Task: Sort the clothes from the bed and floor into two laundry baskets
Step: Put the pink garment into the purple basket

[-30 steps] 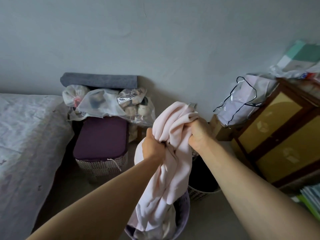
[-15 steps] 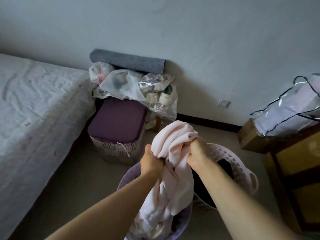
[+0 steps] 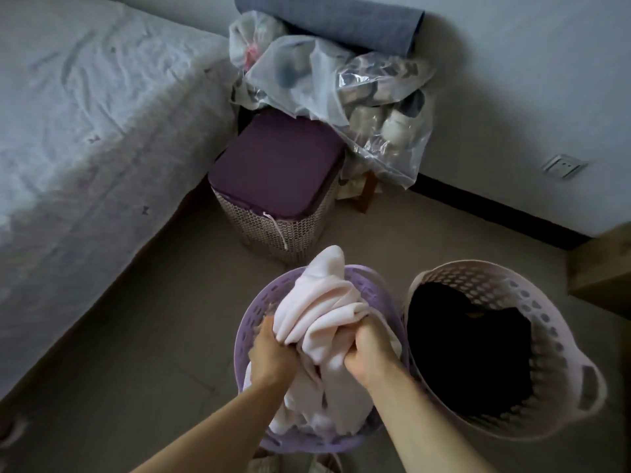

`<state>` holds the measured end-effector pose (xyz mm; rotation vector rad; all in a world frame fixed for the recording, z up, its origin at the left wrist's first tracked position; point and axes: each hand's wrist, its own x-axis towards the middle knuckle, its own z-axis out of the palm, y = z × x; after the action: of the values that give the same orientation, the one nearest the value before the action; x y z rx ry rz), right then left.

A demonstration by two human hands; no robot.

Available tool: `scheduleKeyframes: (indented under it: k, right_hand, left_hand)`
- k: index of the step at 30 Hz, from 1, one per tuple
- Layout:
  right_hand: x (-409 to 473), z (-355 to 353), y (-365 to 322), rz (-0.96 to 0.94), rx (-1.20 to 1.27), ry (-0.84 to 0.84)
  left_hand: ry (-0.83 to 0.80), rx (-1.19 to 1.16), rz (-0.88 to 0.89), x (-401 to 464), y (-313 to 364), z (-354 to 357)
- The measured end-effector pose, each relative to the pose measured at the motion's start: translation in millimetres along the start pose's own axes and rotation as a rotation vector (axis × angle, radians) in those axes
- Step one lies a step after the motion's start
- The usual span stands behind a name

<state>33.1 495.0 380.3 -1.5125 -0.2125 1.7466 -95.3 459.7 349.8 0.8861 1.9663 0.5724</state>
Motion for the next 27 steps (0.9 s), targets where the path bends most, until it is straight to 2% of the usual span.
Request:
scheduleKeyframes:
  k: [2, 4, 7, 13, 14, 16, 18, 20, 23, 25, 27]
  right_hand:
    - [20, -9, 22, 0.041, -0.049, 0.02]
    - [33, -17, 35, 0.064, -0.155, 0.042]
    - [59, -31, 43, -0.041, -0.414, 0.208]
    - [98, -72, 72, -0.311, -0.806, 0.692]
    - [95, -73, 78, -0.424, -0.927, 0.684]
    - [87, -67, 96, -0.606, -1.248, 0.564]
    - [91, -69, 117, -0.668, -1.472, 0.413]
    - [104, -75, 131, -0.51, -1.602, 0.274]
    - [128, -85, 137, -0.216, -1.653, 0.096]
    - [141, -88, 144, -0.169, -1.657, 0.055]
    - [158, -93, 158, -0.115, -1.658, 0.035]
  left_hand:
    - [-0.002, -0.03, -0.027, 12, -23, 10]
    - [-0.021, 0.041, -0.012, 22, -37, 18]
    - [-0.042, 0.171, 0.051, 51, -57, 41]
    - [-0.216, 0.504, 0.471, 72, -75, 86]
    - [-0.23, 0.535, 0.483, 77, -78, 92]
    - [-0.272, 0.59, 0.456, 91, -85, 105]
    - [-0.327, 0.627, 0.415, 108, -91, 116]
    - [-0.376, 0.655, 0.412, 121, -101, 126]
    - [-0.417, 0.74, 0.498, 134, -125, 139]
    - [-0.442, 0.795, 0.518, 142, -145, 147]
    - [-0.506, 0.83, 0.457, 151, -157, 155]
